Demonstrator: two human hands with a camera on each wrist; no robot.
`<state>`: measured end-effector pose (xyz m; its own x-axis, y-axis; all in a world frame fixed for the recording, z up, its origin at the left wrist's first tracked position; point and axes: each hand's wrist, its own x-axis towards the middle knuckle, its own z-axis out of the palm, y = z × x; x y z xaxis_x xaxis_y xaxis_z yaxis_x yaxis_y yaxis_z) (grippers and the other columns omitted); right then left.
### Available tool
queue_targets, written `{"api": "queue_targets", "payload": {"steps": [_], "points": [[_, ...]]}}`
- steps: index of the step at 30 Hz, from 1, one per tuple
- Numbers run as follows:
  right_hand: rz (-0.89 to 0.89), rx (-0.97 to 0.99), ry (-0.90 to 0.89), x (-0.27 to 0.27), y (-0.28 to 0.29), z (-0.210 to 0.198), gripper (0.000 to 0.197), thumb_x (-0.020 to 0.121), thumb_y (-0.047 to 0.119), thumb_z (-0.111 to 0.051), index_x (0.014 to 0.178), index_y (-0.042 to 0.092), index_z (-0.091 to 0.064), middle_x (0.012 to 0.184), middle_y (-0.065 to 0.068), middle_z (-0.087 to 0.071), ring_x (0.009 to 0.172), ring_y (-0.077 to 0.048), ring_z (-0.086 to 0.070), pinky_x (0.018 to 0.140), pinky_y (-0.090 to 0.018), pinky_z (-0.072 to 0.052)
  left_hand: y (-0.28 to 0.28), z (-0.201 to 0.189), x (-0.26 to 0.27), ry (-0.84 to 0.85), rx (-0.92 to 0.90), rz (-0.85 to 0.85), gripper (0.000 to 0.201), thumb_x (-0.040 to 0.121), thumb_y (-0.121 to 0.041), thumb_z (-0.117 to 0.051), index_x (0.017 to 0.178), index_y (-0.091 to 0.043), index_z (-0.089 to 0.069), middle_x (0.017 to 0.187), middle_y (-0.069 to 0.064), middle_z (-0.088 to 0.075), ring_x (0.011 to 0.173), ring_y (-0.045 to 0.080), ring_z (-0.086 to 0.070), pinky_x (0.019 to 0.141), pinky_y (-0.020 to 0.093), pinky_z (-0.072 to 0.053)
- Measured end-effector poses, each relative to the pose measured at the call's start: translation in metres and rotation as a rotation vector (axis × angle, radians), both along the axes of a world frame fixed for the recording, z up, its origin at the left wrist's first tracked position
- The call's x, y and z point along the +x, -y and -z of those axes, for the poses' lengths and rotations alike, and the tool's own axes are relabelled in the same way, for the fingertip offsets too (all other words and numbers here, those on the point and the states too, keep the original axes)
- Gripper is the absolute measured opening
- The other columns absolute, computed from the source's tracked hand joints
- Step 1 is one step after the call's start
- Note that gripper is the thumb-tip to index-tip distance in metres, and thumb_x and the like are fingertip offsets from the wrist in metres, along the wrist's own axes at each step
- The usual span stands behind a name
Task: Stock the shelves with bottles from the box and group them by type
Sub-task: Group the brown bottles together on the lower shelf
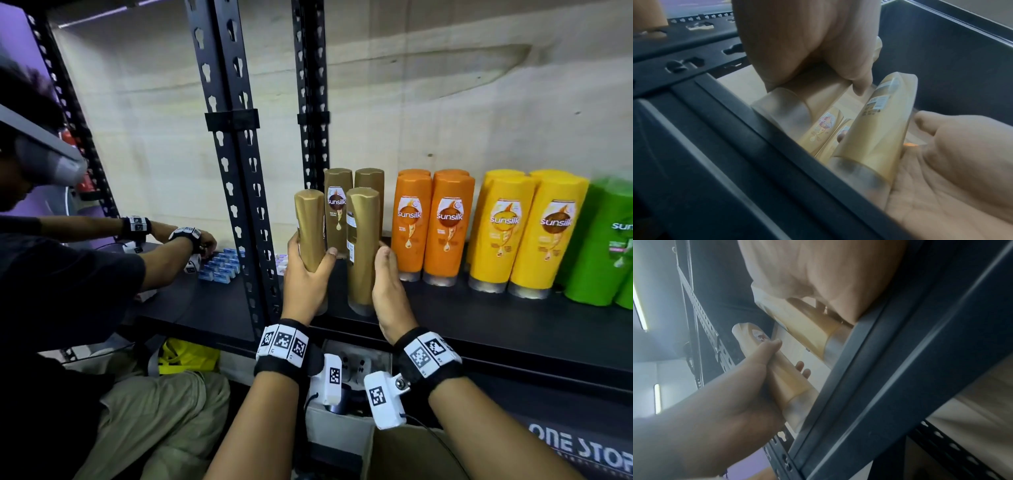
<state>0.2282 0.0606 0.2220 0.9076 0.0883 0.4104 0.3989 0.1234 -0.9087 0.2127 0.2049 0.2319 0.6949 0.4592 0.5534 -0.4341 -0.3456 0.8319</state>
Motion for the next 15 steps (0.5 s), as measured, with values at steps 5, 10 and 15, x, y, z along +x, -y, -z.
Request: {"api": "queue_targets", "payload": {"steps": [5, 10, 15], "points": [[0.022, -0.050, 0.005, -0.004, 0.005, 0.003, 0.055, 0.086, 0.081, -0.036, 0.131, 0.049, -0.042, 0.122, 0.033, -0.051, 0.112, 0.019, -0.048, 0.091, -0.014, -0.039, 0.005, 0.004, -0.006, 0.007, -0.039, 0.006, 0.059, 0.091, -0.039, -0.073, 0.132, -0.037, -0.030, 0.109, -0.006, -0.066, 0.087, -0.006, -0.065, 0.071, 0.004, -0.045], [0.015, -0.061, 0.021, -0.007, 0.006, 0.003, 0.052, 0.088, 0.068, -0.057, 0.132, 0.044, -0.042, 0.121, 0.016, -0.061, 0.113, -0.001, -0.060, 0.088, -0.019, -0.047, 0.004, 0.010, -0.009, -0.012, -0.065, 0.015, 0.057, 0.089, -0.044, -0.073, 0.123, -0.032, -0.029, 0.100, -0.010, -0.067, 0.084, -0.007, -0.067, 0.067, 0.002, -0.044], [-0.002, -0.065, 0.045, -0.006, 0.005, 0.008, 0.059, 0.088, 0.033, -0.073, 0.136, 0.039, -0.040, 0.128, 0.006, -0.057, 0.117, -0.014, -0.061, 0.095, -0.034, -0.055, 0.003, 0.011, -0.013, -0.014, -0.062, 0.038, 0.060, 0.086, -0.056, -0.069, 0.122, -0.034, -0.027, 0.104, -0.012, -0.065, 0.085, -0.008, -0.067, 0.067, 0.003, -0.045]]}}
